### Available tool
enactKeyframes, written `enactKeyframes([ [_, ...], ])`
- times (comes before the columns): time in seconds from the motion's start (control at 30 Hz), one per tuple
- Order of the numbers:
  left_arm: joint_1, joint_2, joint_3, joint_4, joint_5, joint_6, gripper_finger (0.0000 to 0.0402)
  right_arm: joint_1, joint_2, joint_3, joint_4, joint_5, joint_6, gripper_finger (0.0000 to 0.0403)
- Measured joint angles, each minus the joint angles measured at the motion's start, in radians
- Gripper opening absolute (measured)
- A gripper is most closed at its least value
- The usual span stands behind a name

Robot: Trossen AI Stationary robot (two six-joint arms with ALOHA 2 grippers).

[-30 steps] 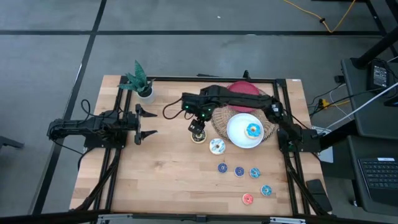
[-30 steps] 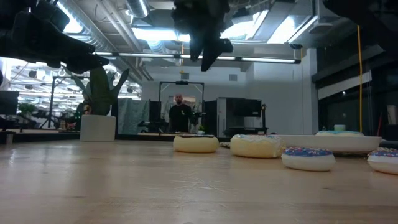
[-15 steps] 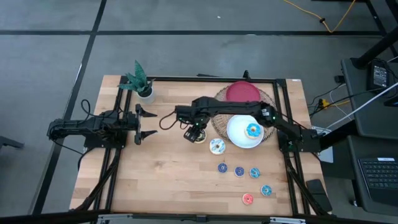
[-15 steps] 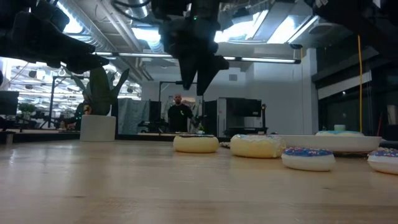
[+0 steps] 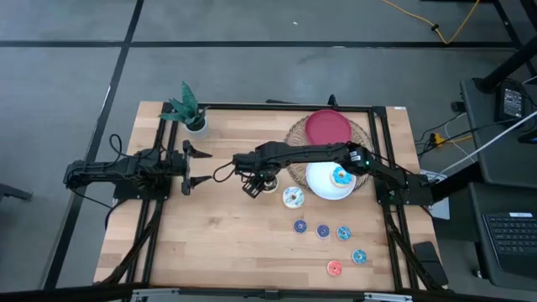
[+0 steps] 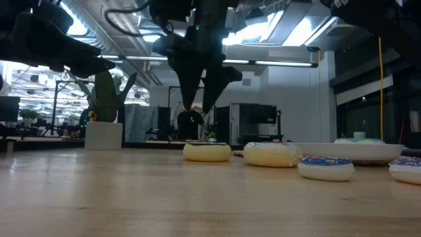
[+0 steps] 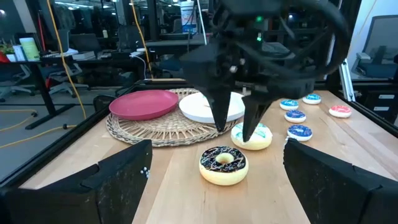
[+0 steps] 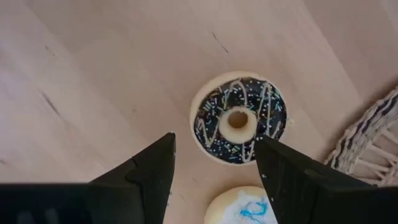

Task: Pick & Place donuts
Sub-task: Put the big black donut on the white plate

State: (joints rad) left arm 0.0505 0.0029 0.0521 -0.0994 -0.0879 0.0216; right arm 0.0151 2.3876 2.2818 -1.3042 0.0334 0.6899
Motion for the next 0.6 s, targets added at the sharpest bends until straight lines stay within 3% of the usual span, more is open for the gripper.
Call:
enactKeyframes([
  [0.6, 0.000, 0.000, 0.000, 0.000, 0.000, 0.000, 0.0353, 0.023, 0.000, -0.195, 0.167, 0.000, 0.008, 0.0220],
])
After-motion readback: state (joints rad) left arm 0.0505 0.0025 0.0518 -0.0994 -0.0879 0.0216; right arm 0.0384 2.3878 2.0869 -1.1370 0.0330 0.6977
